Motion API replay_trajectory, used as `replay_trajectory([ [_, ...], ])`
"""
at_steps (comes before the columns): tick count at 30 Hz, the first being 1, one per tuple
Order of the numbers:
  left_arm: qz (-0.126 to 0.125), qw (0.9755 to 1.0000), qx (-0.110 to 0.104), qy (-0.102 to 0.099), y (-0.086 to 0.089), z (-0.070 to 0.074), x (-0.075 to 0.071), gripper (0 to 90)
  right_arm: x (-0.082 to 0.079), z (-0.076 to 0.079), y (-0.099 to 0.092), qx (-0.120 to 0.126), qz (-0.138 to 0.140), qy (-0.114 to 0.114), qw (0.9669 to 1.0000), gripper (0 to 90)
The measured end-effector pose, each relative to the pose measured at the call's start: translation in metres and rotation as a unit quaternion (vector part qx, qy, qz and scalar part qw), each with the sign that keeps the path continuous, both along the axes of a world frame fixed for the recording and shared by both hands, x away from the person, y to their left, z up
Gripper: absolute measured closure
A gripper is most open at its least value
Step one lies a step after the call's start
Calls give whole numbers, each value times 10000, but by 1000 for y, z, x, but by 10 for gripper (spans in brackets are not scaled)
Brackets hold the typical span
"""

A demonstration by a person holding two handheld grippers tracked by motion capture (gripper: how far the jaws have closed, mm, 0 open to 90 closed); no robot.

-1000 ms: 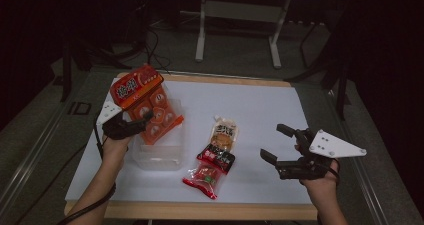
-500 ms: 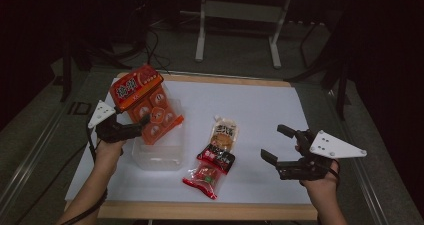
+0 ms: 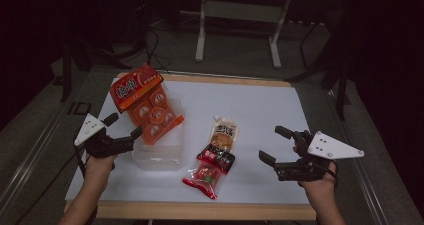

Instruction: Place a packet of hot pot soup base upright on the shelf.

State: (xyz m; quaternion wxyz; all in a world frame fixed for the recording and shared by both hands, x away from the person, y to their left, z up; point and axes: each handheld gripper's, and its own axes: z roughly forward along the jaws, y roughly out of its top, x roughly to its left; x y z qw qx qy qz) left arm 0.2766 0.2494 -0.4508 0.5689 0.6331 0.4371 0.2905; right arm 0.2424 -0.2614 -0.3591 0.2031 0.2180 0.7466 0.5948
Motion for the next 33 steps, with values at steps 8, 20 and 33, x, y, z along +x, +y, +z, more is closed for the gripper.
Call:
replay_trajectory([
  [8,-384,9992,60,2,-8,2,-25,13,0,-1,2,-47,-1,-9,10000,138],
  [20,-1249,9916,22,-342,-29,16,-46,14,2,-9,7,-140,47,-28,9999,142],
  [33,-2118,9761,175,-462,-61,21,-51,14,7,-22,11,-421,-30,67,9991,196],
])
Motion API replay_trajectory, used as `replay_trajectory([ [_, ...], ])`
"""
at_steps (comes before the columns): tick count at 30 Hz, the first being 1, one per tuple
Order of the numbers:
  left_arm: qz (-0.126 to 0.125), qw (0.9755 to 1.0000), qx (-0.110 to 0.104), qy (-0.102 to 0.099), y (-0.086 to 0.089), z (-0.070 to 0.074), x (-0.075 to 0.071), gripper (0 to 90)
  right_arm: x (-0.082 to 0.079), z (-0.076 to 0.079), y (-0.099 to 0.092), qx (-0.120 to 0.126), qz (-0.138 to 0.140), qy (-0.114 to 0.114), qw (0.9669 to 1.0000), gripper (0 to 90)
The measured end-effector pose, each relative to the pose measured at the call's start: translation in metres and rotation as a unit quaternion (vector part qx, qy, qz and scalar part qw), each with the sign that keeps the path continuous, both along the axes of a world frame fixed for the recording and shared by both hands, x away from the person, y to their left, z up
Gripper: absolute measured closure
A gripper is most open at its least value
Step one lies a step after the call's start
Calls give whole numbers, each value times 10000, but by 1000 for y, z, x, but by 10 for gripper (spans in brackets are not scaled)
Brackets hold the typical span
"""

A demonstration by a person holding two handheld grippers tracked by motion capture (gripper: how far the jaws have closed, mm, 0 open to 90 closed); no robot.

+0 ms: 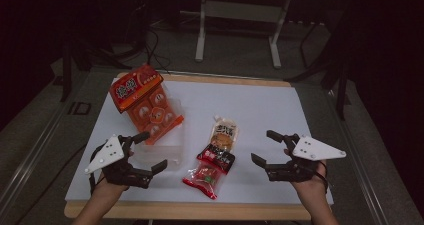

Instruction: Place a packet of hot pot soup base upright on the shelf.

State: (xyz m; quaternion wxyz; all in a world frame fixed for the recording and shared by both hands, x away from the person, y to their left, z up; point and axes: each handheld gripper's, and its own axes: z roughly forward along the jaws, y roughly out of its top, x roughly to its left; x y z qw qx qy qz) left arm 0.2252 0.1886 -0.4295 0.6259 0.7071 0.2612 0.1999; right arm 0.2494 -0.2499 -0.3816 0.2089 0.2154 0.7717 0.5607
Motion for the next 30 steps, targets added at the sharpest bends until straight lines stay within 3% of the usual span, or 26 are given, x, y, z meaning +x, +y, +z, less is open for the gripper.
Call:
replay_trajectory([
  [5,-279,9996,-52,42,-10,-3,0,14,1,-7,4,-30,61,40,10000,202],
  [8,-308,9995,-41,-70,-15,-6,-1,14,4,-12,7,3,117,130,9998,171],
  [11,-427,9990,-76,47,-19,-8,1,14,6,-19,9,64,237,94,9997,162],
  [13,-477,9988,-30,89,-22,-10,1,14,6,-22,13,-87,227,-15,9997,162],
  [16,-577,9983,-14,114,-26,-13,0,14,8,-27,17,-150,277,59,9995,142],
  [18,-691,9976,16,83,-29,-15,-1,14,11,-31,19,-213,249,292,9990,129],
  [23,-812,9965,93,148,-34,-19,-3,14,18,-45,20,-181,-15,441,9989,107],
  [30,-855,9958,272,180,-40,-25,-3,14,35,-57,23,-325,21,795,9963,132],
])
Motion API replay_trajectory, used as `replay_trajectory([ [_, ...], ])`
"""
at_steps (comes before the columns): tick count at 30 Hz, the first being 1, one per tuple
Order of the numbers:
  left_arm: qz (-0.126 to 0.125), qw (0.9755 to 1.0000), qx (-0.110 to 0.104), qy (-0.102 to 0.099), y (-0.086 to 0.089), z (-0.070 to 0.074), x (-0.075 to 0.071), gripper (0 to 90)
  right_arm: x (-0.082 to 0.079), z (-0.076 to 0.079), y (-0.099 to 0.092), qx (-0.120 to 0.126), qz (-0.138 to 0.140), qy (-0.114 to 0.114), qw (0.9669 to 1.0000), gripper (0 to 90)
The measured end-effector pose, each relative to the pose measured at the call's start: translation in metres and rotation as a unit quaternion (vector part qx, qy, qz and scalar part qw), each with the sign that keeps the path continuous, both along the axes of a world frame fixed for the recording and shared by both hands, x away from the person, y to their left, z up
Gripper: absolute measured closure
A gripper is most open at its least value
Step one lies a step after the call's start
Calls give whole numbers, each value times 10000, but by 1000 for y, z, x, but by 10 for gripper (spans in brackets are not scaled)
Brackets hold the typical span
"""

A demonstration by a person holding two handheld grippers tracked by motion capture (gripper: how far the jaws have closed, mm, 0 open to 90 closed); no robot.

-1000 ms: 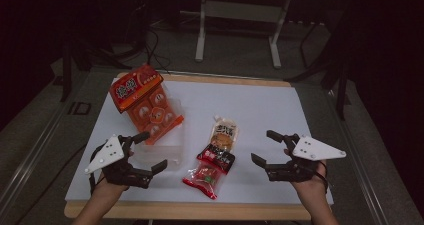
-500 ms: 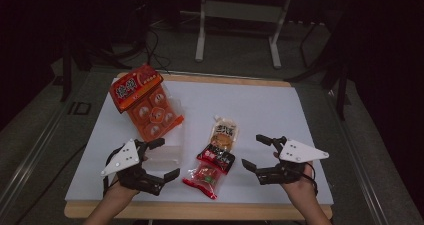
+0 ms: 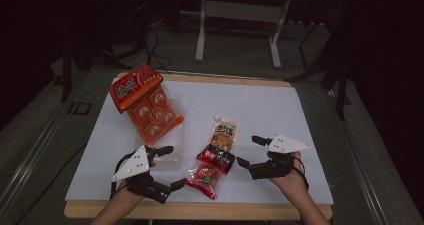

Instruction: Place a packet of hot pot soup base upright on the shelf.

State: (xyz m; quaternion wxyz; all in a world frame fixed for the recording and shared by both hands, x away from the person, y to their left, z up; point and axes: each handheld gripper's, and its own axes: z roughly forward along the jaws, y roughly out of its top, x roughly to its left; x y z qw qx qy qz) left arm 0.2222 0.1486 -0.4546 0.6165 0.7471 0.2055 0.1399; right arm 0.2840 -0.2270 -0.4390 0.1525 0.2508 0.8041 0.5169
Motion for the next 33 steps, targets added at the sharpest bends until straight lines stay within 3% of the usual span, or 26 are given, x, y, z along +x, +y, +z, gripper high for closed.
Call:
replay_trajectory([
  [4,-15,10000,78,-8,-3,-4,0,14,13,-9,-1,22,-46,198,9998,143],
  [9,-18,9999,106,-23,-3,-8,1,14,26,-22,1,-149,-128,343,9992,144],
  [14,-18,9999,121,-13,-4,-10,1,14,35,-35,4,-241,-63,550,9982,201],
  [23,-47,9999,159,47,-5,-13,1,14,50,-60,14,-452,144,1014,9937,249],
  [27,-53,9998,166,62,-5,-14,2,14,54,-69,17,-510,93,1241,9909,309],
  [33,-77,9998,184,84,-5,-15,1,14,57,-80,20,-572,106,1469,9874,322],
])
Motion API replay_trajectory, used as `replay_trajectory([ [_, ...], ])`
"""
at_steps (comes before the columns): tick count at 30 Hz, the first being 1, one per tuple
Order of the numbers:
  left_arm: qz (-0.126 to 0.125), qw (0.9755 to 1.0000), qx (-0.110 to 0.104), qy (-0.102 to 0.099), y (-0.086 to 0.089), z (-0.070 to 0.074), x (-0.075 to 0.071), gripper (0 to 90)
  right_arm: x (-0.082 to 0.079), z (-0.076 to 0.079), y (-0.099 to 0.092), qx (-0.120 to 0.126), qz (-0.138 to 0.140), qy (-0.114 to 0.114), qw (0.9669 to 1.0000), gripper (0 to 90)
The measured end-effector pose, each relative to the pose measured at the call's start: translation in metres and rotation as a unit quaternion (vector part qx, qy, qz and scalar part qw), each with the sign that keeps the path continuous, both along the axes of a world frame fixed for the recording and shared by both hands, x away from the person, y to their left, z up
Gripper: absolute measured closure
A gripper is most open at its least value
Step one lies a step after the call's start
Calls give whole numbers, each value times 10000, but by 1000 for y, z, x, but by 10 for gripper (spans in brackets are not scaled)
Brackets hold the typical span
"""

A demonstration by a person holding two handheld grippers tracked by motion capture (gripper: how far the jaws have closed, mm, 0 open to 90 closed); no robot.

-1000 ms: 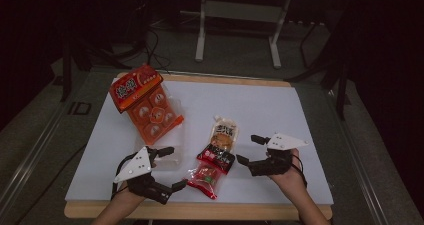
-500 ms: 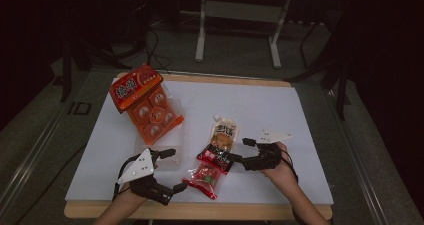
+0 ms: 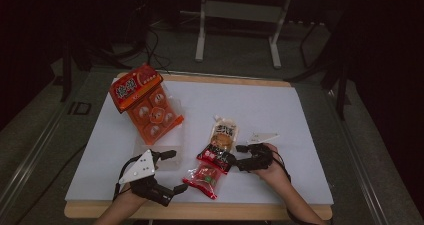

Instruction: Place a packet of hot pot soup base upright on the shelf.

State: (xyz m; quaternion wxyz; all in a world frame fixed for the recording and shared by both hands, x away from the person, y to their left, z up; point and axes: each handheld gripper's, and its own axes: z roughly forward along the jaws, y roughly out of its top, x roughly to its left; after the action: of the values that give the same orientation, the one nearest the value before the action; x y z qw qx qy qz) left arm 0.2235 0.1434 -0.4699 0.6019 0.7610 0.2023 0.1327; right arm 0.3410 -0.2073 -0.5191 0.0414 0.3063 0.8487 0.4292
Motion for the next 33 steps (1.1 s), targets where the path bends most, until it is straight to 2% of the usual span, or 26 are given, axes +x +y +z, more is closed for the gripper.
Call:
replay_trajectory([
  [3,-12,10000,1,12,0,0,0,14,1,-2,1,6,12,64,10000,322],
  [6,-27,10000,24,17,-1,-1,0,14,4,-7,2,25,50,255,9997,325],
  [15,-23,10000,32,42,-1,-2,1,14,4,-15,8,-84,117,437,9989,381],
  [21,-52,10000,39,57,-1,-2,1,14,4,-13,4,3,72,629,9980,508],
  [25,-46,10000,60,54,-2,-3,1,14,2,-8,5,-133,77,543,9984,621],
  [27,-54,10000,57,60,-2,-3,1,14,3,-6,4,-139,47,539,9984,712],
  [28,-49,10000,51,54,-2,-3,1,14,3,-4,4,-205,49,483,9986,835],
  [29,-41,10000,49,48,-2,-3,1,14,3,-3,4,-286,82,437,9986,868],
  [31,-40,10000,49,54,-2,-3,2,14,1,-1,5,-318,166,442,9984,900],
  [33,-57,10000,58,54,-2,-3,2,14,-3,3,7,-408,197,298,9985,900],
])
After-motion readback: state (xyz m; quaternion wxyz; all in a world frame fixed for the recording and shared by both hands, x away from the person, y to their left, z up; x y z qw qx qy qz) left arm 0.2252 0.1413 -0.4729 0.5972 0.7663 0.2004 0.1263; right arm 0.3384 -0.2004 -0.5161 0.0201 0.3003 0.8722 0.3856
